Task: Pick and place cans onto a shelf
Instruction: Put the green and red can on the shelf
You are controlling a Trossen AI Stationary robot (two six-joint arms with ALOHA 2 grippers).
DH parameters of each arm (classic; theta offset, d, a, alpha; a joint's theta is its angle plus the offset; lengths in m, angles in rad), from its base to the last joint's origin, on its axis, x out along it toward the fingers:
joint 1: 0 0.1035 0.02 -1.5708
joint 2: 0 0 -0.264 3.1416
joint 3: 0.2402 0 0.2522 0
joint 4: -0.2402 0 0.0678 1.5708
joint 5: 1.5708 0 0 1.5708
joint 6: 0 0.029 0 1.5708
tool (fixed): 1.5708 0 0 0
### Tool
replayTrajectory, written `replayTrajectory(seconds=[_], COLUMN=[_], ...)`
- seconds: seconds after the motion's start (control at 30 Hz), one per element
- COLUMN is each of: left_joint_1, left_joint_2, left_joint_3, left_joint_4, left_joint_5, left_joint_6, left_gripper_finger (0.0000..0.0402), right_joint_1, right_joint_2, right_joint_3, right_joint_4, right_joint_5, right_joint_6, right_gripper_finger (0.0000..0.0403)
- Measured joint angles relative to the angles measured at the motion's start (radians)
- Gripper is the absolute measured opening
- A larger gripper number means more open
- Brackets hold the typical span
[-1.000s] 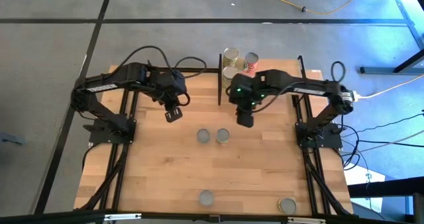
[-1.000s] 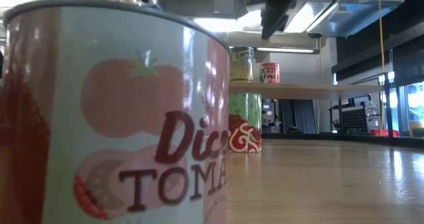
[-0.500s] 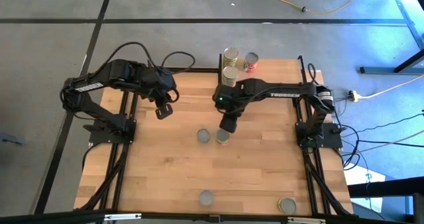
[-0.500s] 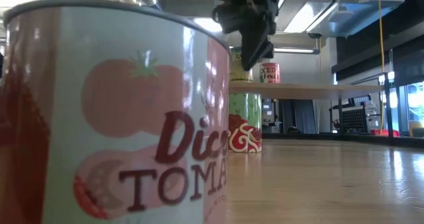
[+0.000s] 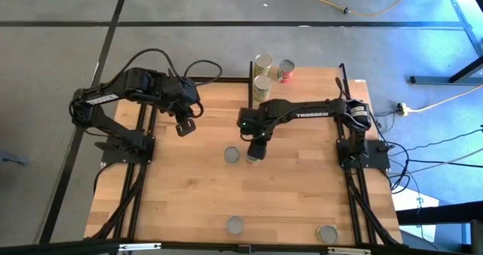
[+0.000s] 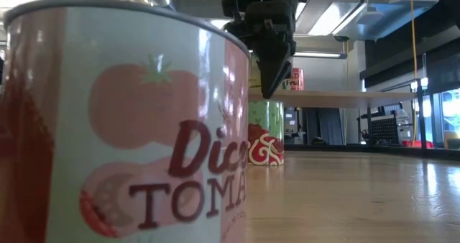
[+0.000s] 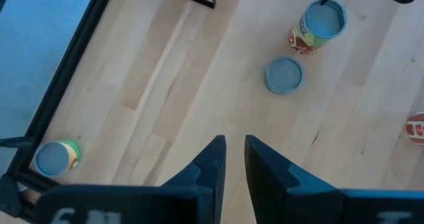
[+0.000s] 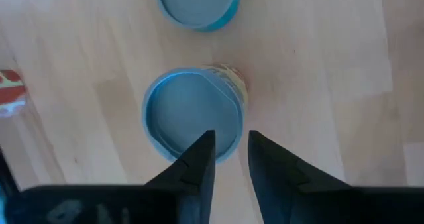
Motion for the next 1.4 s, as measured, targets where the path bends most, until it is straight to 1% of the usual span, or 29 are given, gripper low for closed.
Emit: replayTrajectory(seconds=[0.1, 0.27, 0.47, 0.63, 1.1, 1.2, 1.3, 1.33, 1.4], left_joint_1=[0.000, 0.000, 0.000, 0.000, 0.000, 0.000, 0.000, 0.000, 0.000], left_joint_2=[0.000, 0.000, 0.000, 0.000, 0.000, 0.000, 0.000, 0.000, 0.000], left_joint_3=[0.000, 0.000, 0.000, 0.000, 0.000, 0.000, 0.000, 0.000, 0.000], left_joint_4=[0.000, 0.000, 0.001, 0.001, 0.002, 0.002, 0.002, 0.002, 0.002], left_joint_5=[0.000, 0.000, 0.000, 0.000, 0.000, 0.000, 0.000, 0.000, 0.000], left_joint_6=[0.000, -0.001, -0.002, -0.003, -0.003, -0.002, -0.002, -0.002, -0.002], left_gripper_finger=[0.0050, 0.0050, 0.0050, 0.0050, 0.0050, 0.0050, 0.0050, 0.0050, 0.0050], right_joint_1=[0.001, 0.001, 0.001, 0.001, 0.001, 0.001, 0.002, 0.002, 0.003], right_joint_2=[0.000, 0.002, 0.008, 0.028, 0.089, 0.092, 0.092, 0.093, 0.093], right_joint_3=[0.000, 0.000, 0.000, 0.000, 0.006, 0.006, 0.005, 0.005, 0.004], right_joint_4=[0.011, 0.015, 0.016, 0.008, 0.009, 0.010, 0.013, 0.014, 0.014], right_joint_5=[0.002, 0.046, 0.046, 0.046, 0.036, 0.033, 0.040, 0.053, 0.067], right_joint_6=[-0.024, -0.032, -0.030, -0.054, -0.056, -0.056, -0.057, -0.059, -0.081], right_gripper_finger=[0.0092, 0.0092, 0.0092, 0.0092, 0.0092, 0.0075, 0.0026, 0.0016, 0.0012])
